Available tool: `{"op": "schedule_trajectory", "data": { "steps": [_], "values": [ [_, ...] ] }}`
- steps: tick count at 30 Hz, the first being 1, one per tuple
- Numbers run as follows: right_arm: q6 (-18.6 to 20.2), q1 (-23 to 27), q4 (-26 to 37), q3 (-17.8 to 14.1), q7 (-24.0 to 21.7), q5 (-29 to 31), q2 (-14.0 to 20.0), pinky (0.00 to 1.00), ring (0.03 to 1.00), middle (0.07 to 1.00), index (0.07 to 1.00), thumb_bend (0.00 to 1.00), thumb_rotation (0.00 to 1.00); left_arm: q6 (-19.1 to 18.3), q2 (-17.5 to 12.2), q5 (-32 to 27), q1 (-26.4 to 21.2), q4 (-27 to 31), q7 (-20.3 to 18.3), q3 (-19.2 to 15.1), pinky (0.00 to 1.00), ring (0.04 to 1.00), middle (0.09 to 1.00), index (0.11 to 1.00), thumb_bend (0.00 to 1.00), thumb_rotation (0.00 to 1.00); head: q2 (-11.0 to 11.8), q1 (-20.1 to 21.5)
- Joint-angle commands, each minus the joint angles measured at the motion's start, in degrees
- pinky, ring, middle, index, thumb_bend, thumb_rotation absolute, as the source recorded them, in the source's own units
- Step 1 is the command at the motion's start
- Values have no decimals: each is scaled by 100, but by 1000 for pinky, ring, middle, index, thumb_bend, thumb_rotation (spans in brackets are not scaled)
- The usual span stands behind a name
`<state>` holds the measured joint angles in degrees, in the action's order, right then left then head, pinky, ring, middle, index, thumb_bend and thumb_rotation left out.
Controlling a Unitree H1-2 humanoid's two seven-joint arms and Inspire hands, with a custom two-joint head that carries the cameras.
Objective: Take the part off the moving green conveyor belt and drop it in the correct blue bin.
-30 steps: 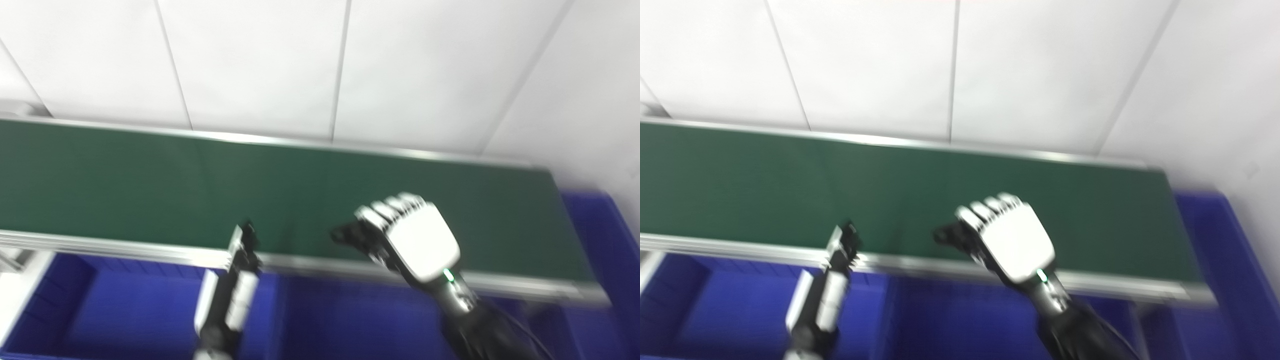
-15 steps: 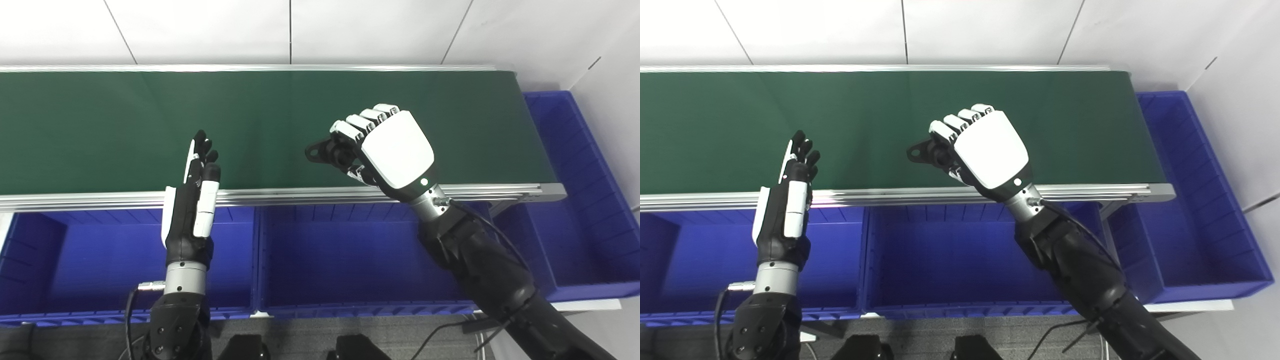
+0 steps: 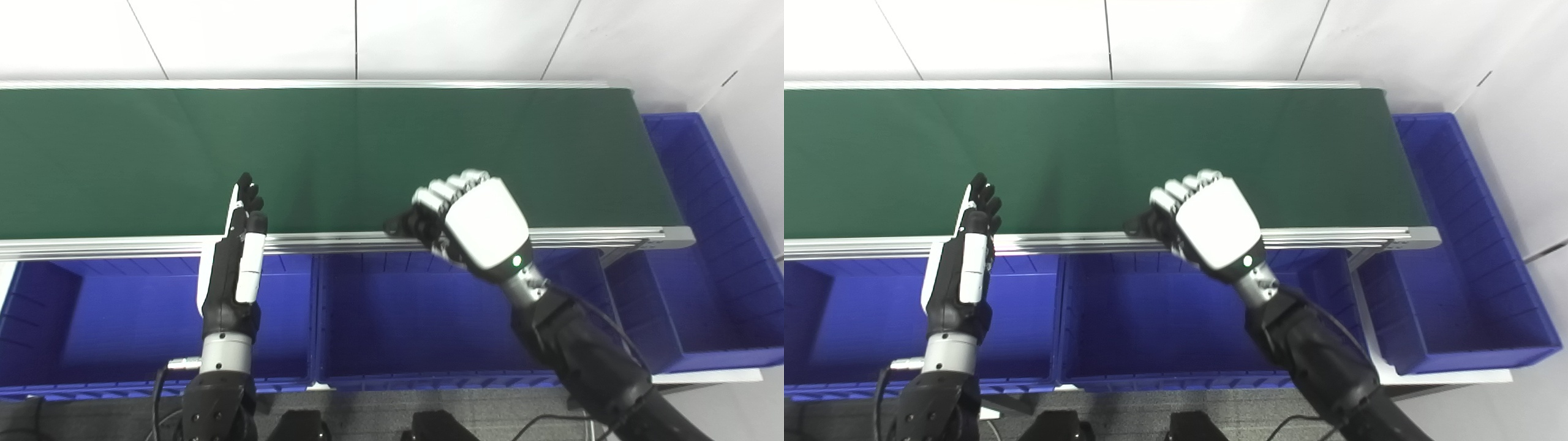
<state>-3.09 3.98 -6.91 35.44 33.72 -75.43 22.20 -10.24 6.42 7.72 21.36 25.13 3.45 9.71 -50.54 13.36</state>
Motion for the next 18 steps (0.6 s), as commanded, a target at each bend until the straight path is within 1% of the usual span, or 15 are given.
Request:
{"op": "schedule_trajectory", "data": {
  "steps": [1, 2, 3, 4, 6, 10, 15, 17, 18],
  "values": [
    [-207, 32, -40, 53, 314, 11, -16, 194, 240, 387, 501, 523, 0, 194, -28, -3, -32, 215, -45, 16, 1000, 987, 994, 1000, 656, 985, -10, -4],
    [-214, 7, -100, 94, 349, 15, -14, 191, 233, 435, 487, 528, 0, 182, -30, 3, -29, 218, -45, 15, 1000, 987, 991, 1000, 656, 987, -10, -4],
    [-213, -23, -153, 141, 335, 20, -9, 189, 231, 452, 483, 530, 0, 171, -31, 6, -24, 213, -42, 11, 1000, 987, 991, 1000, 656, 989, 11, 2],
    [-199, -45, -211, 182, 344, 12, -9, 193, 234, 419, 489, 525, 0, 173, -31, 8, -21, 203, -39, 9, 1000, 988, 990, 1000, 657, 986, 16, -11],
    [-194, -56, -354, 246, 428, 13, -13, 199, 239, 393, 494, 522, 0, 205, -25, 33, -22, 180, -23, 15, 1000, 985, 988, 1000, 657, 980, 24, -32],
    [-233, -41, -588, 327, 514, 77, 7, 201, 246, 388, 495, 522, 0, 256, -15, 66, -18, 136, -7, 30, 1000, 986, 993, 1000, 649, 988, 26, -66],
    [-220, -25, -840, 422, 512, 102, 45, 199, 245, 388, 494, 524, 0, 287, -15, 133, 7, 96, 8, 56, 1000, 991, 993, 1000, 687, 993, 39, -101],
    [-199, -52, -901, 402, 348, 221, 32, 209, 252, 391, 497, 525, 0, 268, -1, 144, 14, 108, 8, 63, 1000, 990, 990, 1000, 696, 989, 41, -108],
    [-100, -68, -940, 390, 240, 216, 14, 213, 255, 391, 498, 526, 0, 267, 4, 152, 16, 114, 8, 67, 1000, 989, 990, 1000, 697, 987, 43, -111]
  ]
}}
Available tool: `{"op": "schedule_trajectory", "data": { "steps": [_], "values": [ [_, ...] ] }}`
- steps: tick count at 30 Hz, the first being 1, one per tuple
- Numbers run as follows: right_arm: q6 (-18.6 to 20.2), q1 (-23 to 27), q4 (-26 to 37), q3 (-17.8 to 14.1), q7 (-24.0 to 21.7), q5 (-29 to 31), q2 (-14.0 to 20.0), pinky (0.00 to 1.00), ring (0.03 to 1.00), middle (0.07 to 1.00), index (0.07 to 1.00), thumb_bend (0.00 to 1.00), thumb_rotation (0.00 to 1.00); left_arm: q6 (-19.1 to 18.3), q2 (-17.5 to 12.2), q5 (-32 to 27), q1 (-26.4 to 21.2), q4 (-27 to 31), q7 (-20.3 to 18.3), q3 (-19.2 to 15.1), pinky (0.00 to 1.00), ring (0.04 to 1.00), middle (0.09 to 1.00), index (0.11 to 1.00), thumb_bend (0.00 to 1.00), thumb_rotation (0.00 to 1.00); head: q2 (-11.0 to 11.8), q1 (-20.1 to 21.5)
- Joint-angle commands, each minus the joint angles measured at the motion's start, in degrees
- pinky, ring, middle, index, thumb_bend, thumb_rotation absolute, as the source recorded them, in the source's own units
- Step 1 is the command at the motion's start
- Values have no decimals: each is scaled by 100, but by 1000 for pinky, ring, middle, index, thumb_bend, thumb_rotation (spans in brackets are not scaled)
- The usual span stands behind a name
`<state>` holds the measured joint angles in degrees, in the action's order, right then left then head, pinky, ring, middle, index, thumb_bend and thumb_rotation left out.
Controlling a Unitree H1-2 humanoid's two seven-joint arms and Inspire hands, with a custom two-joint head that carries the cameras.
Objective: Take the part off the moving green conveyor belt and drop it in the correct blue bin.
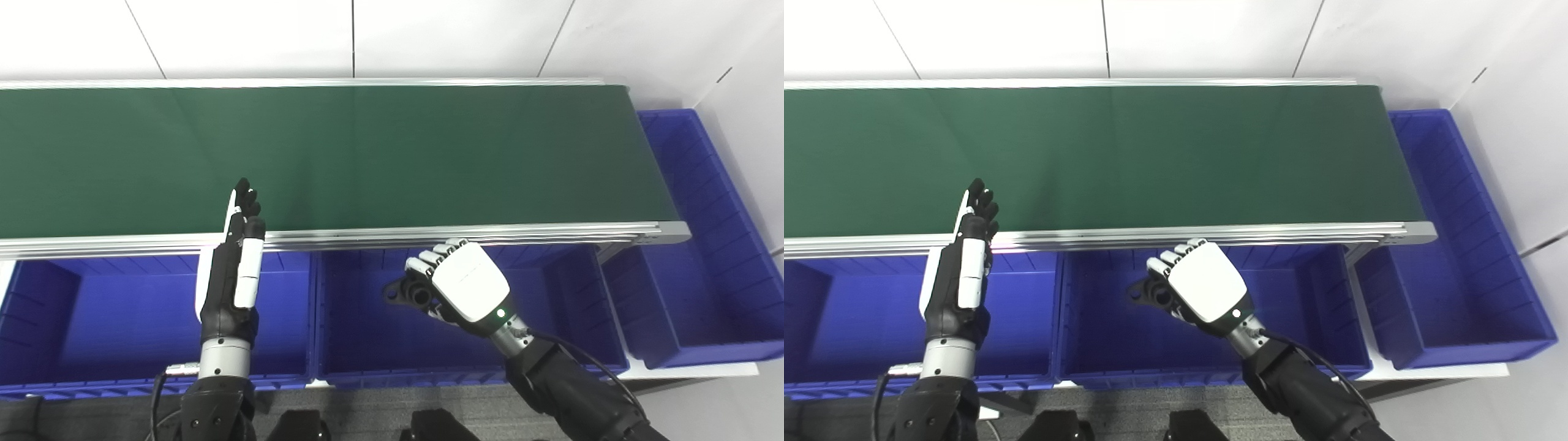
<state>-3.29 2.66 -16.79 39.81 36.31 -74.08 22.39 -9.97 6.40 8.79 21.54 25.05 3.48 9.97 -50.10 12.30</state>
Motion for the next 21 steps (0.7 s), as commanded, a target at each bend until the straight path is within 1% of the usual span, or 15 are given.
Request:
{"op": "schedule_trajectory", "data": {
  "steps": [1, 2, 3, 4, 5, 7, 8, 9, 10, 12, 15, 19, 21],
  "values": [
    [-7, 54, 23, -52, -88, 73, -16, 257, 306, 435, 496, 526, 6, 240, 10, 51, -1, 126, 5, 44, 1000, 987, 990, 1000, 695, 988, -1, -5],
    [182, 26, 34, -61, -286, -13, -33, 280, 333, 458, 495, 527, 10, 230, 16, 51, 2, 136, 2, 47, 1000, 986, 990, 1000, 695, 989, -4, -22],
    [340, -1, 38, -72, -457, -78, -52, 442, 517, 629, 690, 833, 373, 221, 19, 51, 6, 144, -1, 52, 1000, 989, 993, 1000, 691, 989, -3, -32],
    [458, -30, 63, -85, -636, -124, -68, 521, 599, 703, 760, 916, 486, 214, 19, 54, 8, 152, -3, 57, 1000, 990, 995, 1000, 690, 990, -10, -37],
    [547, -58, 93, -99, -794, -168, -79, 585, 661, 760, 808, 958, 555, 208, 19, 54, 12, 160, -5, 62, 1000, 991, 996, 1000, 688, 991, -14, -40],
    [637, -91, 142, -101, -930, -248, -79, 719, 773, 851, 870, 990, 642, 223, 18, 42, 23, 157, -2, 63, 1000, 994, 998, 1000, 688, 991, -13, -40],
    [661, -101, 162, -100, -963, -274, -77, 790, 821, 888, 892, 997, 670, 233, 19, 36, 29, 154, 0, 62, 1000, 994, 998, 1000, 689, 990, -9, -39],
    [668, -115, 196, -107, -985, -277, -75, 815, 837, 900, 900, 1000, 679, 233, 14, 46, 31, 151, -1, 63, 1000, 995, 998, 1000, 690, 989, -7, -39],
    [669, -125, 220, -114, -1001, -275, -75, 916, 888, 936, 922, 1000, 689, 230, 10, 56, 31, 150, -1, 64, 1000, 994, 999, 1000, 697, 997, -7, -39],
    [679, -136, 260, -118, -1018, -316, -74, 953, 907, 949, 931, 1000, 695, 222, -2, 73, 29, 153, -8, 69, 1000, 993, 998, 1000, 696, 1000, -5, -46],
    [696, -131, 258, -120, -1043, -370, -80, 961, 908, 947, 935, 1000, 706, 208, -13, 104, 24, 158, -7, 74, 1000, 990, 997, 1000, 688, 1000, -3, -48],
    [645, -133, 264, -131, -1029, -345, -80, 947, 899, 943, 934, 1000, 695, 196, -2, 84, 21, 167, -9, 73, 1000, 992, 996, 1000, 694, 1000, 6, -43],
    [615, -121, 231, -125, -958, -337, -81, 904, 881, 930, 923, 1000, 688, 204, 2, 83, 21, 159, -7, 76, 1000, 993, 994, 1000, 684, 1000, 37, -49]
  ]
}}
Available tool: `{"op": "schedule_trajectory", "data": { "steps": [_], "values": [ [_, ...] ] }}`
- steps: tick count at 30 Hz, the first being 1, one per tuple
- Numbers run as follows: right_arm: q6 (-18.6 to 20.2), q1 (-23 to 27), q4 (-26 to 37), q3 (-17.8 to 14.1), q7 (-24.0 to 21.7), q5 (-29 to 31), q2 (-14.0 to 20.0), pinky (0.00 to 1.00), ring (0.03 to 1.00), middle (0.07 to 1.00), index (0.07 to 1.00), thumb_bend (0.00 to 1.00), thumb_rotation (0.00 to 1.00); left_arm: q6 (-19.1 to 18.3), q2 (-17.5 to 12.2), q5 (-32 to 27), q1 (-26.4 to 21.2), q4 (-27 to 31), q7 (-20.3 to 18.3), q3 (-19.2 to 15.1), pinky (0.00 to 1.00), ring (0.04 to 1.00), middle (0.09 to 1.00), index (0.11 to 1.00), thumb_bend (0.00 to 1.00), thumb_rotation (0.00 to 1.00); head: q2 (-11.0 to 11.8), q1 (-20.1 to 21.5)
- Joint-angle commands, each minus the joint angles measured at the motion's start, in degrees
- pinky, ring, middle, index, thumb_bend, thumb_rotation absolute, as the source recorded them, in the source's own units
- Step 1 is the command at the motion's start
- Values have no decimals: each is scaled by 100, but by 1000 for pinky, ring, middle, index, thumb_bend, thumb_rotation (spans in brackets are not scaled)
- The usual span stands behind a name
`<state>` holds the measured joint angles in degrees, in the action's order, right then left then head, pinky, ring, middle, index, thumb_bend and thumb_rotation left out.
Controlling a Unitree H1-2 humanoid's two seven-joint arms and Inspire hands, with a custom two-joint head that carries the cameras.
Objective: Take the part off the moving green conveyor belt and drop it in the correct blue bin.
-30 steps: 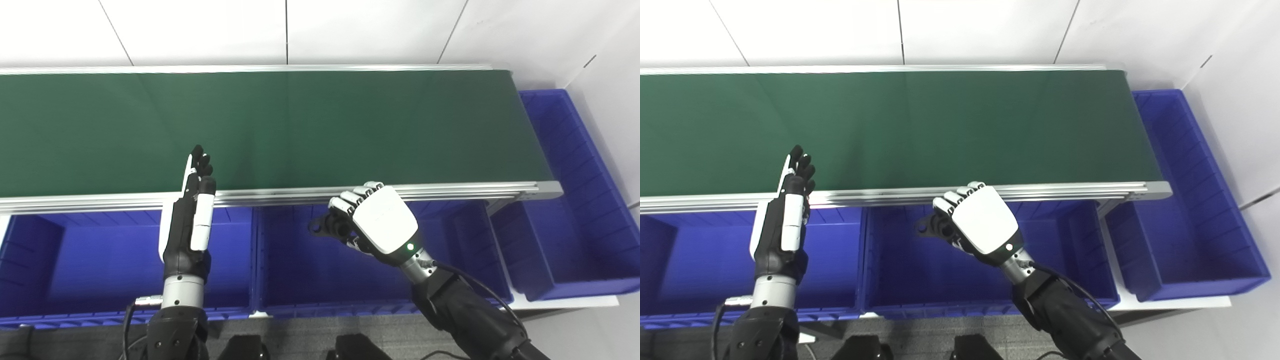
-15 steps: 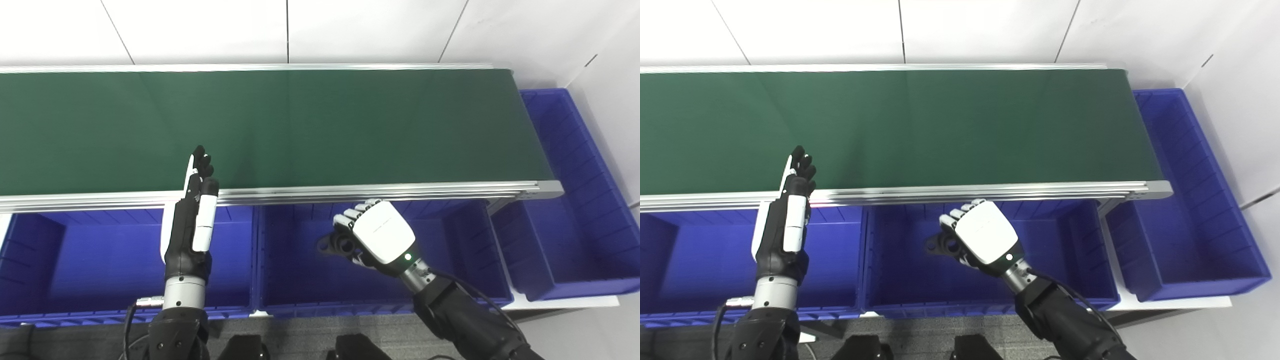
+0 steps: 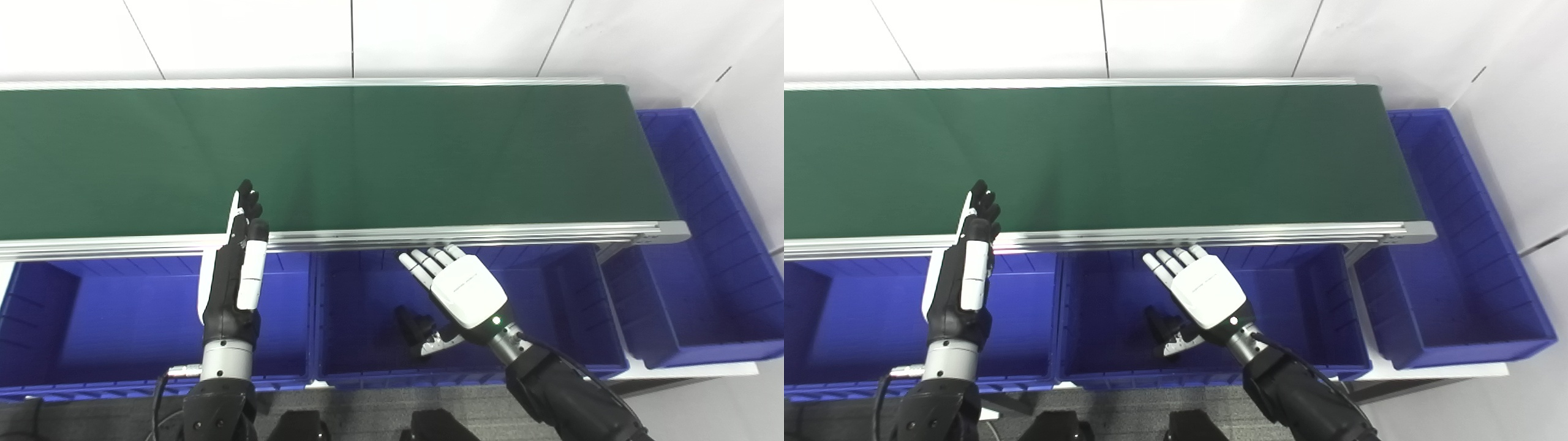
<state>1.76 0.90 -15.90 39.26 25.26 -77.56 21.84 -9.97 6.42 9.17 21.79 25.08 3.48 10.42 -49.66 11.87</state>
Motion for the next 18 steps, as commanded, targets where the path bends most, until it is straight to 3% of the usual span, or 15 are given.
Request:
{"op": "schedule_trajectory", "data": {
  "steps": [1, 2, 6, 9, 11, 16, 18],
  "values": [
    [98, 60, 124, -67, 176, 18, -27, 886, 874, 925, 916, 1000, 684, 215, 1, 43, -4, 145, -6, 33, 1000, 994, 995, 1000, 679, 1000, 1, -7],
    [-35, 72, 112, -68, 269, 111, -11, 884, 874, 924, 915, 1000, 683, 230, 2, 44, 1, 134, -5, 38, 1000, 994, 995, 1000, 678, 1000, 44, -11],
    [-678, 66, 217, -174, 560, 802, 13, 685, 768, 848, 849, 976, 637, 320, -2, 34, 40, 78, 2, 52, 1000, 998, 1000, 1000, 670, 1000, 191, -61],
    [-917, -109, 887, -538, 582, 1514, -107, 573, 671, 784, 784, 903, 604, 461, -16, 33, 65, -3, 18, 47, 1000, 999, 1000, 1000, 662, 999, 320, -97],
    [-991, -233, 1353, -840, 622, 1935, -252, 551, 660, 771, 761, 835, 622, 594, -22, 36, 78, -79, 34, 34, 1000, 998, 1000, 1000, 641, 1000, 496, -123],
    [-799, -754, 3093, -1630, -59, 3619, -876, 554, 682, 764, 741, 758, 632, 1025, -43, 10, 113, -312, 61, 1, 1000, 1000, 1000, 1000, 621, 1000, 866, -214],
    [-656, -1056, 3638, -1927, -267, 4260, -1119, 615, 732, 785, 759, 683, 683, 1269, -54, 134, 135, -423, 112, 4, 1000, 1000, 1000, 1000, 612, 1000, 1012, -287]
  ]
}}
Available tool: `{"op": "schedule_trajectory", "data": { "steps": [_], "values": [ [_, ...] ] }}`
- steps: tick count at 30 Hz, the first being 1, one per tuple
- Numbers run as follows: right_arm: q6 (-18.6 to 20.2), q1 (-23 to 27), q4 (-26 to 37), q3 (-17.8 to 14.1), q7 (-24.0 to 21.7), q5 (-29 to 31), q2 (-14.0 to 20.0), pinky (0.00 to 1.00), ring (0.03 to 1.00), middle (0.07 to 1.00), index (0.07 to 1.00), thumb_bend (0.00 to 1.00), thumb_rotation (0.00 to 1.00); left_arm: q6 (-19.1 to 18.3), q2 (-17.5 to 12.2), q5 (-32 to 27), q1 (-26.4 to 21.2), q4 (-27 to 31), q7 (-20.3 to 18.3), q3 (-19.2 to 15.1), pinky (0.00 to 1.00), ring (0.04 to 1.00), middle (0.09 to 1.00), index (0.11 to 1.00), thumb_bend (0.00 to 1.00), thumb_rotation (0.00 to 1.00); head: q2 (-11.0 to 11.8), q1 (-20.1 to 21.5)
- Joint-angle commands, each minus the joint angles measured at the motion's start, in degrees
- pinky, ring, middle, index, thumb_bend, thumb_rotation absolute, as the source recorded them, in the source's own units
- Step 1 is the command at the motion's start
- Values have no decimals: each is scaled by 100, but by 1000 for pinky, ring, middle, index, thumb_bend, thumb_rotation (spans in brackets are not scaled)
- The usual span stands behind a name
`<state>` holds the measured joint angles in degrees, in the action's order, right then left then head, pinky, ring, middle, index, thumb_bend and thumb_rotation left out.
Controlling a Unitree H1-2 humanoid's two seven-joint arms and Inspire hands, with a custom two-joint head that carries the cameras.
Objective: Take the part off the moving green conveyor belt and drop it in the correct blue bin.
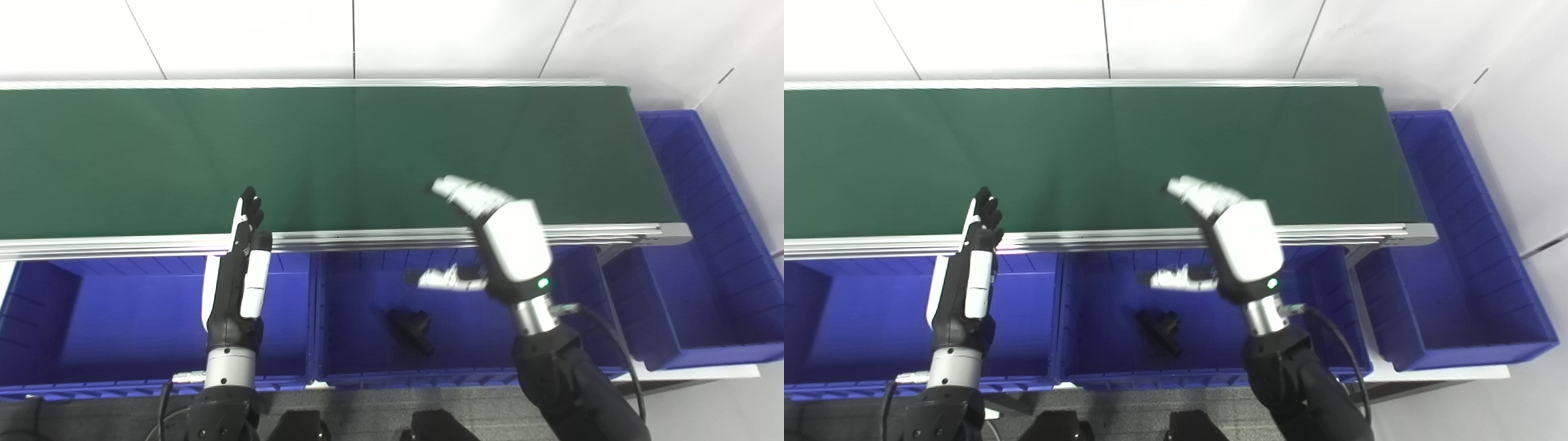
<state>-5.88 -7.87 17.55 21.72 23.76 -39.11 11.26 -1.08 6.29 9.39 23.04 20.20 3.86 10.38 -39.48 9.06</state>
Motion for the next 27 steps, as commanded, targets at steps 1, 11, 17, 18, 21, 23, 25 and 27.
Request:
{"op": "schedule_trajectory", "data": {
  "steps": [1, 11, 17, 18, 21, 23, 25, 27],
  "values": [
    [244, -357, 569, -339, -230, 816, -222, 676, 776, 810, 774, 653, 719, 479, -49, 159, 22, 22, 90, 7, 990, 997, 1000, 1000, 597, 1000, 52, -37],
    [-255, -1651, 679, -1107, -735, 3271, -1188, 868, 859, 930, 909, 537, 896, 1075, -111, 269, 156, -348, 174, -126, 999, 981, 1000, 1000, 581, 1000, 660, -277],
    [-683, -1661, -41, -1225, -908, 3558, -1475, 887, 870, 937, 909, 600, 917, 1127, -140, 338, 254, -380, 162, -187, 989, 972, 995, 1000, 611, 1000, 725, -336],
    [-681, -1666, -69, -1238, -925, 3538, -1508, 882, 872, 936, 909, 606, 923, 1129, -146, 334, 269, -361, 149, -195, 991, 971, 994, 1000, 615, 1000, 653, -332],
    [-622, -1688, -86, -1260, -973, 3455, -1589, 881, 878, 934, 902, 609, 942, 1100, -150, 353, 292, -300, 132, -216, 994, 970, 995, 1000, 626, 1000, 585, -309],
    [-545, -1717, -53, -1255, -1010, 3426, -1638, 901, 890, 940, 909, 606, 955, 1043, -147, 339, 305, -237, 116, -233, 995, 968, 991, 1000, 636, 1000, 512, -278],
    [-466, -1749, -40, -1242, -1069, 3401, -1655, 900, 891, 941, 912, 621, 964, 1040, -152, 322, 301, -223, 101, -239, 998, 968, 992, 1000, 628, 1000, 473, -260],
    [-451, -1765, -53, -1229, -1122, 3383, -1658, 898, 892, 944, 915, 622, 966, 1050, -146, 324, 294, -223, 106, -244, 998, 971, 996, 1000, 617, 1000, 436, -253]
  ]
}}
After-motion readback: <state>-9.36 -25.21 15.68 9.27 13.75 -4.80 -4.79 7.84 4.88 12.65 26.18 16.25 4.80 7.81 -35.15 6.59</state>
